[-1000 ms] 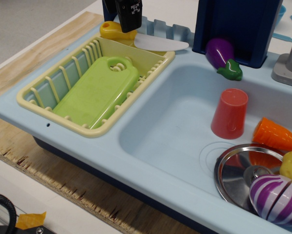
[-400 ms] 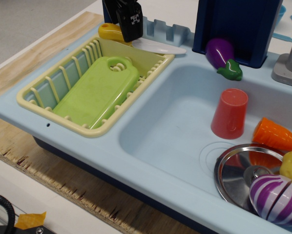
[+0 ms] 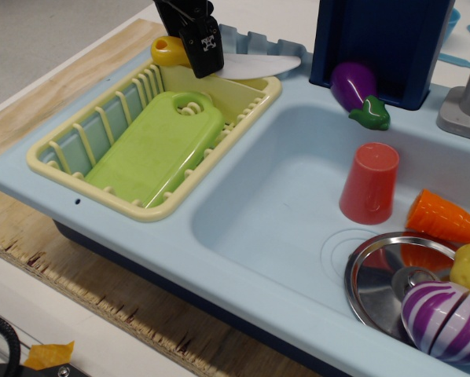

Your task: Put knife on cutting board

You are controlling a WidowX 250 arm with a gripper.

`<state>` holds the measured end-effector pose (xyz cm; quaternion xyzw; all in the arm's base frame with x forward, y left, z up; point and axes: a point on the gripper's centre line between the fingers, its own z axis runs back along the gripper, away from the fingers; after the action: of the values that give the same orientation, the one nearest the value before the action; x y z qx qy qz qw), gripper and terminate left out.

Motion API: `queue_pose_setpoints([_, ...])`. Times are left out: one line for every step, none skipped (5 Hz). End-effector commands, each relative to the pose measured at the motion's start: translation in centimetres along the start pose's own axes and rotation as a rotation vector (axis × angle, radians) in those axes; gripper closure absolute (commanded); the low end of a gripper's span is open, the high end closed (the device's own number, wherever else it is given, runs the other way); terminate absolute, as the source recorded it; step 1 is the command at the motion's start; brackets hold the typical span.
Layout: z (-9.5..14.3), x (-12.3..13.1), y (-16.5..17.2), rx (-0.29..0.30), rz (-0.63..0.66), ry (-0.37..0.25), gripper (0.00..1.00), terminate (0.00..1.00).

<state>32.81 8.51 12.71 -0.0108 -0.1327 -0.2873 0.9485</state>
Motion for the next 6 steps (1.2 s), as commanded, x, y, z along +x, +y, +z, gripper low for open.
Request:
queue_pose_setpoints([-0.5, -0.6, 0.4, 0.004, 0.028, -0.004, 1.00, 0.00])
queue_pose_setpoints([-0.2, -0.3, 0.1, 0.001, 0.041, 0.010, 1.00, 0.00])
queue_pose_setpoints([0.5, -0.4, -0.5, -0.001, 0.086, 0.037, 1.00, 0.00])
queue_pose_setpoints([0.8, -0.7, -0.9, 0.005, 0.141, 0.025, 1.00, 0.00])
queue_pose_setpoints([1.1, -0.9, -1.7, -0.006, 0.217, 0.032, 1.00, 0.00])
queue_pose_setpoints([1.8, -1.1, -2.7, 0.003, 0.307, 0.040, 1.00, 0.00])
